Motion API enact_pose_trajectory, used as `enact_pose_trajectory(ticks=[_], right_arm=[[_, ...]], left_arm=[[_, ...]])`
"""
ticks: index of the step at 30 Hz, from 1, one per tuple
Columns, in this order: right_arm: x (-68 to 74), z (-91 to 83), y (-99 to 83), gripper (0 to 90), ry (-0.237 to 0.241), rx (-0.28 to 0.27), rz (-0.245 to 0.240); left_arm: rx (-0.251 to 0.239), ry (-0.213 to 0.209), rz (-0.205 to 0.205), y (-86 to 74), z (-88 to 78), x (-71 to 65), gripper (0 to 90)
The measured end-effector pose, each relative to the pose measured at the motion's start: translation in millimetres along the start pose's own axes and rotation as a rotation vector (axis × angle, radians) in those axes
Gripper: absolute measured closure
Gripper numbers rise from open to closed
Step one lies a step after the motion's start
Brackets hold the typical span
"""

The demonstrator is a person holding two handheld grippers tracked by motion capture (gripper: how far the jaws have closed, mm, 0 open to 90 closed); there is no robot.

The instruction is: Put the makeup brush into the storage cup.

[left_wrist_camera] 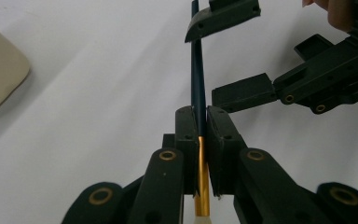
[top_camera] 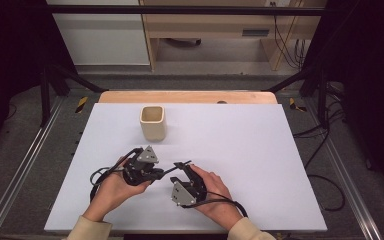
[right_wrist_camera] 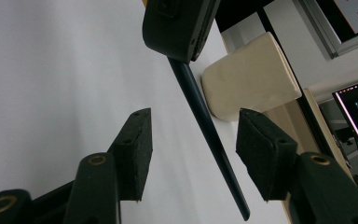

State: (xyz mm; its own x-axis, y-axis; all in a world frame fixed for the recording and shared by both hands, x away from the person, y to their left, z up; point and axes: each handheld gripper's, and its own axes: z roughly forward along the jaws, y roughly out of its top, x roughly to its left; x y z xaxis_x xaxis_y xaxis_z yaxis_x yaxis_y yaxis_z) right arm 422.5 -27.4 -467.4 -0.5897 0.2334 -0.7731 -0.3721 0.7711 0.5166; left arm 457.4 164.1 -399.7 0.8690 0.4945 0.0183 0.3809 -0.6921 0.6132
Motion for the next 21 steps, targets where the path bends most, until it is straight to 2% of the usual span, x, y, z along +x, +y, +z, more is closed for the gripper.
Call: enact_pose_trajectory(ticks=[1,5,6,8,11,17,18,21], right_arm=[[1.2,0.5,0.7,47.5,-0.002,0.003,0.007],[0.2,2.4,1.3,50.9,0.006,0.003,-0.027],[1.9,3.0,2.0,51.7,0.01,0.001,-0.005],[2.9,3.7,2.1,53.8,0.009,0.001,-0.004],[1.9,4.7,1.9,57.7,0.019,-0.005,-0.031],[3.1,6.1,2.1,61.7,0.024,-0.004,-0.033],[2.2,6.2,1.8,62.4,0.027,0.0,-0.054],[2.6,7.0,1.7,65.4,0.032,-0.002,-0.057]], left_arm=[[0.004,-0.006,0.001,-0.2,0.2,0.0,83.3],[0.003,-0.01,0.002,-0.8,1.2,0.1,83.2],[0.002,-0.01,0.002,-0.9,1.1,0.2,83.3],[0.002,-0.007,0.003,-1.1,0.6,0.5,83.3],[0.003,-0.008,0.002,-1.4,0.3,0.5,83.2],[0.01,-0.019,0.006,-1.4,1.0,-0.2,83.3],[0.011,-0.02,0.009,-1.5,1.2,-0.3,83.2],[0.015,-0.021,0.012,-1.5,1.6,-0.7,83.3]])
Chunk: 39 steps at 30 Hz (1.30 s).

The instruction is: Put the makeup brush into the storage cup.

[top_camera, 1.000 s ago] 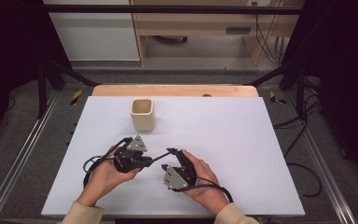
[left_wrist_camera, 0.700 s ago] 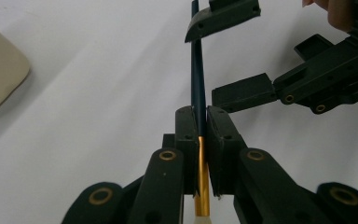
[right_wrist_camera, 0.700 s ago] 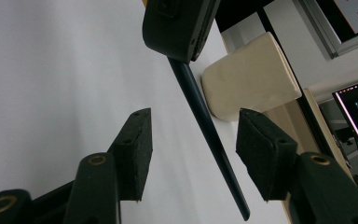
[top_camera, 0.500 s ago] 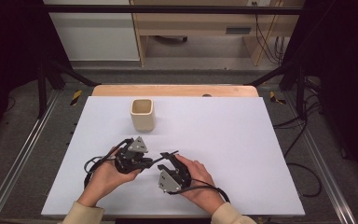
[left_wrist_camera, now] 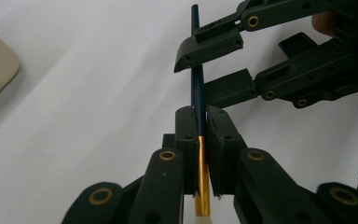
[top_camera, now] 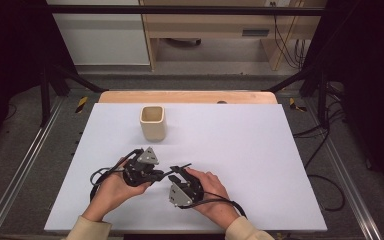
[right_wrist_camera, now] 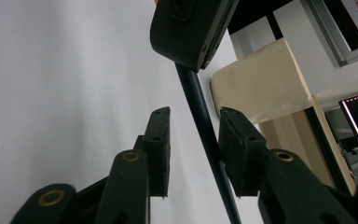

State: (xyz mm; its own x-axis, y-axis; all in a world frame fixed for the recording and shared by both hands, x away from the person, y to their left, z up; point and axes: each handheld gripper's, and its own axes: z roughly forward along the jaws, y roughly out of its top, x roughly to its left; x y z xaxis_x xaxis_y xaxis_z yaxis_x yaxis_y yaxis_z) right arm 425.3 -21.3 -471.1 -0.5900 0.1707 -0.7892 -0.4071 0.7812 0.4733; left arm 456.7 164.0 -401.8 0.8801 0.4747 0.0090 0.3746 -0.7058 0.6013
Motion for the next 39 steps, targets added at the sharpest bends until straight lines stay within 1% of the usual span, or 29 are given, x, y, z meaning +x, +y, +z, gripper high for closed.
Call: enact_pose_trajectory(ticks=[2,3,4,5,6,7,8,10,11,13,14,15,17,20,22,24,25,26,27,28,29,31,32,33,34,35,36,38,39], right_arm=[[0.8,0.2,0.1,67.5,0.001,-0.006,0.006],[0.4,0.2,0.2,68.6,0.002,-0.007,-0.002],[1.4,-0.1,0.6,69.1,0.004,-0.005,0.009],[1.3,0.1,0.5,69.7,0.007,-0.013,0.003],[0.4,-0.5,0.3,70.8,0.01,-0.011,-0.016],[1.8,-0.6,0.8,72.2,0.014,-0.009,-0.002],[1.4,-0.6,0.7,73.3,0.018,-0.01,-0.014],[2.0,-0.7,0.7,75.7,0.024,-0.014,-0.014],[1.6,-1.0,0.3,77.0,0.029,-0.01,-0.023],[1.7,-1.1,-0.1,78.5,0.033,-0.007,-0.025],[1.7,-1.1,-0.2,79.0,0.036,-0.006,-0.027],[2.4,-1.0,0.0,79.6,0.042,-0.005,-0.018],[2.7,-0.7,-0.3,80.9,0.046,-0.004,-0.04],[4.2,-0.6,-0.3,82.4,0.056,-0.002,-0.044],[5.1,-0.1,-0.2,83.6,0.066,0.003,-0.054],[5.4,-0.4,-0.3,83.7,0.067,0.003,-0.053],[5.0,-0.4,-0.3,83.7,0.069,-0.001,-0.051],[4.4,-0.8,-0.5,83.7,0.07,0.001,-0.05],[3.3,-1.0,-1.3,83.7,0.071,0.01,-0.052],[3.3,-0.8,-1.9,83.8,0.068,0.01,-0.046],[2.3,-1.1,-3.0,83.7,0.072,0.017,-0.049],[1.3,-1.3,-4.9,83.7,0.068,0.026,-0.033],[0.0,-1.5,-5.9,83.7,0.063,0.029,-0.034],[-0.7,-1.6,-6.9,83.7,0.062,0.028,-0.022],[-1.6,-1.7,-7.5,83.7,0.061,0.032,-0.025],[-2.2,-1.6,-8.4,83.7,0.064,0.032,-0.016],[-3.0,-1.9,-9.1,83.7,0.062,0.039,-0.018],[-3.4,-1.9,-10.5,83.6,0.057,0.038,-0.001],[-4.3,-1.8,-11.3,83.6,0.06,0.036,0.0]], left_arm=[[0.003,-0.002,0.004,0.0,0.3,-0.2,83.3],[0.005,-0.007,0.004,-0.1,0.5,-0.3,83.2],[0.012,-0.014,0.013,-0.1,0.4,0.0,83.2],[0.014,-0.017,0.014,-0.1,0.5,-0.4,83.2],[0.017,-0.018,0.017,0.0,0.7,-0.7,83.2],[0.024,-0.021,0.02,0.1,0.6,-0.7,83.2],[0.025,-0.022,0.019,0.0,1.0,-0.9,83.2],[0.027,-0.023,0.022,-0.5,1.8,-1.1,83.2],[0.02,-0.024,0.013,-0.8,2.8,-1.9,83.2],[0.033,-0.027,0.023,-0.6,2.6,-1.4,83.2],[0.031,-0.027,0.022,-0.7,3.0,-1.5,83.2],[0.031,-0.029,0.022,-0.7,3.2,-1.5,83.2],[0.032,-0.031,0.026,-0.9,3.4,-1.6,83.2],[0.031,-0.034,0.023,-0.6,2.9,-1.7,83.2],[0.01,-0.035,0.017,-0.3,2.9,-2.8,83.2],[0.007,-0.035,0.024,-0.3,1.6,-2.9,83.1],[-0.01,-0.034,0.023,-0.4,0.4,-2.3,82.9],[-0.042,-0.023,0.016,-0.1,-2.6,-1.3,78.5],[-0.062,-0.013,0.026,0.0,-5.1,-0.2,72.3],[-0.094,-0.006,0.02,0.4,-8.7,0.1,69.3],[-0.129,0.004,0.017,1.0,-12.6,0.3,64.5],[-0.209,0.04,0.017,1.8,-20.0,-0.2,55.0],[-0.231,0.059,0.034,1.7,-24.6,0.4,54.3],[-0.243,0.07,0.035,1.6,-26.7,0.5,53.4],[-0.263,0.089,0.037,1.0,-29.7,1.3,51.3],[-0.277,0.096,0.033,0.3,-31.0,1.9,48.1],[-0.292,0.11,0.033,-0.6,-32.5,3.1,46.0],[-0.314,0.137,0.029,-2.4,-34.8,5.1,39.3],[-0.321,0.154,0.028,-3.1,-36.2,5.8,33.8]])
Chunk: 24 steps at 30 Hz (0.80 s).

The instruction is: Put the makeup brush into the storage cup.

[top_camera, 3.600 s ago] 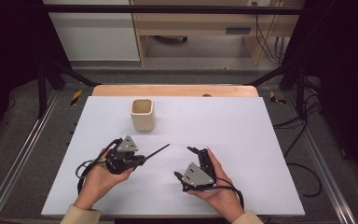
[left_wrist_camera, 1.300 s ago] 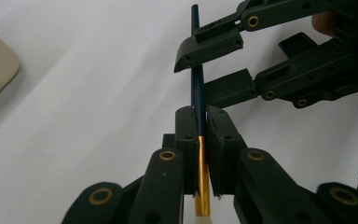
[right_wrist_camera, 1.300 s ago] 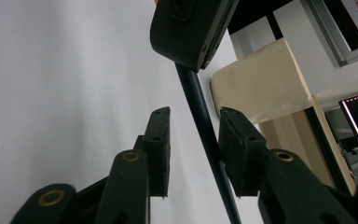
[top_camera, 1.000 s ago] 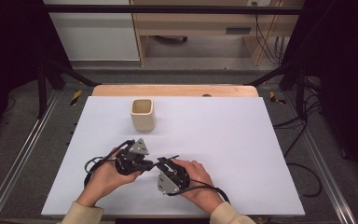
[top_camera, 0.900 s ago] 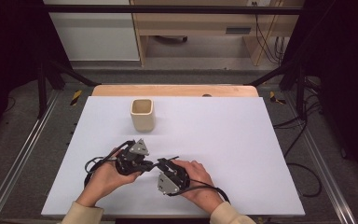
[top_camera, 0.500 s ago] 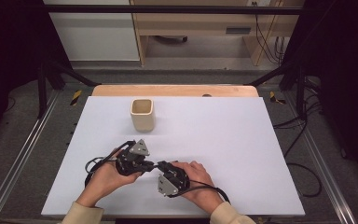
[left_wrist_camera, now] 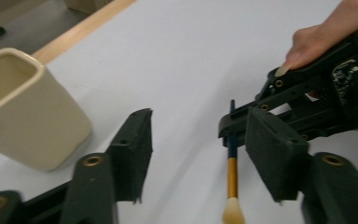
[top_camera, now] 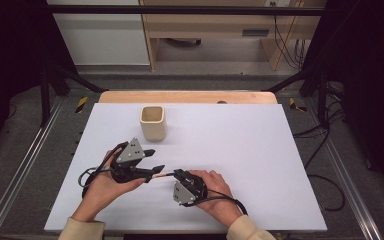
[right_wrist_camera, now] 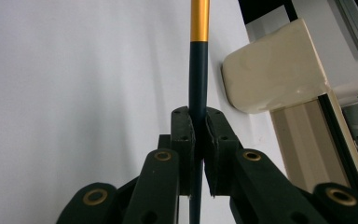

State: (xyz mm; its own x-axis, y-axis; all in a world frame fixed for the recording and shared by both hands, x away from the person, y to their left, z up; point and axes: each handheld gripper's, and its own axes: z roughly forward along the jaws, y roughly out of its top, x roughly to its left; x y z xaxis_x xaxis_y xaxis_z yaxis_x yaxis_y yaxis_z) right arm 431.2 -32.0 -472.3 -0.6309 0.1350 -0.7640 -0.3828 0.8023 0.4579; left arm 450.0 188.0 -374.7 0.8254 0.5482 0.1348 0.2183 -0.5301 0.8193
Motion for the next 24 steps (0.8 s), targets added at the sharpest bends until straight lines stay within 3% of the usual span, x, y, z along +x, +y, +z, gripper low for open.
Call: enact_pose_trajectory(ticks=[2,7,13,18,24], right_arm=[[-1.0,-0.3,-1.5,83.6,-0.004,0.004,0.003],[-3.1,-0.8,-4.5,83.6,-0.009,0.009,0.028],[-4.6,-1.4,-7.1,83.6,-0.017,0.012,0.049],[-8.3,-2.8,-10.6,83.5,-0.02,0.014,0.038],[-11.3,-4.8,-14.2,83.5,-0.028,0.017,0.086]], left_arm=[[-0.022,0.027,0.008,-1.8,-2.4,1.4,25.5],[-0.066,0.076,-0.02,-5.0,-5.8,7.1,12.5],[-0.084,0.083,-0.028,-8.9,-7.8,10.5,8.3],[-0.093,0.082,-0.031,-12.0,-8.4,12.4,5.3],[-0.13,0.085,-0.045,-15.4,-12.2,15.2,1.8]])
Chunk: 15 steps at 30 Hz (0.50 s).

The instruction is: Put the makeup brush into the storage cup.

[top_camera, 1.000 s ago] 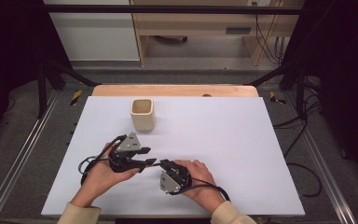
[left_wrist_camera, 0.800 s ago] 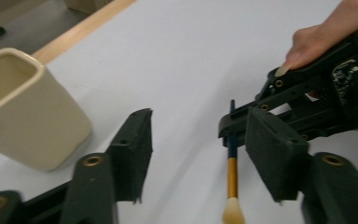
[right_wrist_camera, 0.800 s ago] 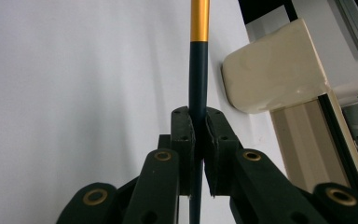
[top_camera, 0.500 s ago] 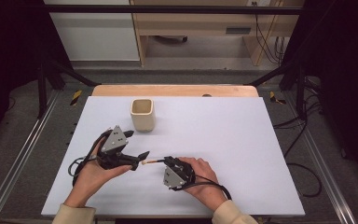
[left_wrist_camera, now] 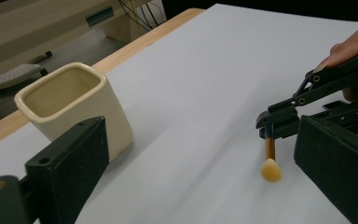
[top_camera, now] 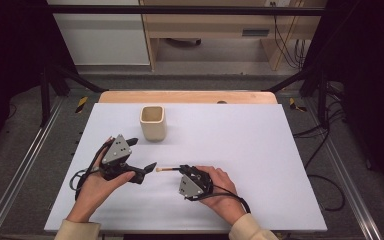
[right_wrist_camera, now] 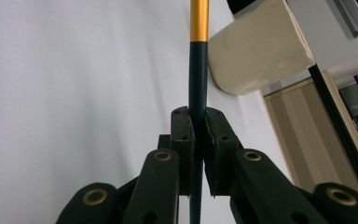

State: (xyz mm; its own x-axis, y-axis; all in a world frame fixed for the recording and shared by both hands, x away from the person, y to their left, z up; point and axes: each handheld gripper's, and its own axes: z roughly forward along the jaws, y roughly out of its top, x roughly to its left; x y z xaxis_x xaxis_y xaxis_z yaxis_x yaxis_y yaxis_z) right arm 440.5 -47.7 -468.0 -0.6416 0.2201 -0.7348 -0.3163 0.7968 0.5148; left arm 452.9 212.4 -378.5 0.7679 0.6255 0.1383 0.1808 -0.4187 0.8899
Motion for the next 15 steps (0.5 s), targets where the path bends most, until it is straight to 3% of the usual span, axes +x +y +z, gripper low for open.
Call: enact_pose_trajectory(ticks=[7,10,15], right_arm=[[-9.9,-5.8,-4.7,83.5,-0.044,-0.044,0.164],[-16.0,-8.9,-7.9,83.5,-0.058,-0.073,0.247],[-24.5,-12.7,-14.2,83.4,-0.055,-0.135,0.38]], left_arm=[[-0.067,0.021,-0.035,-3.9,-4.4,2.0,1.7],[-0.074,0.021,-0.053,-5.5,-3.4,0.8,2.1],[-0.089,0.034,-0.045,-6.9,1.1,-3.9,2.5]])
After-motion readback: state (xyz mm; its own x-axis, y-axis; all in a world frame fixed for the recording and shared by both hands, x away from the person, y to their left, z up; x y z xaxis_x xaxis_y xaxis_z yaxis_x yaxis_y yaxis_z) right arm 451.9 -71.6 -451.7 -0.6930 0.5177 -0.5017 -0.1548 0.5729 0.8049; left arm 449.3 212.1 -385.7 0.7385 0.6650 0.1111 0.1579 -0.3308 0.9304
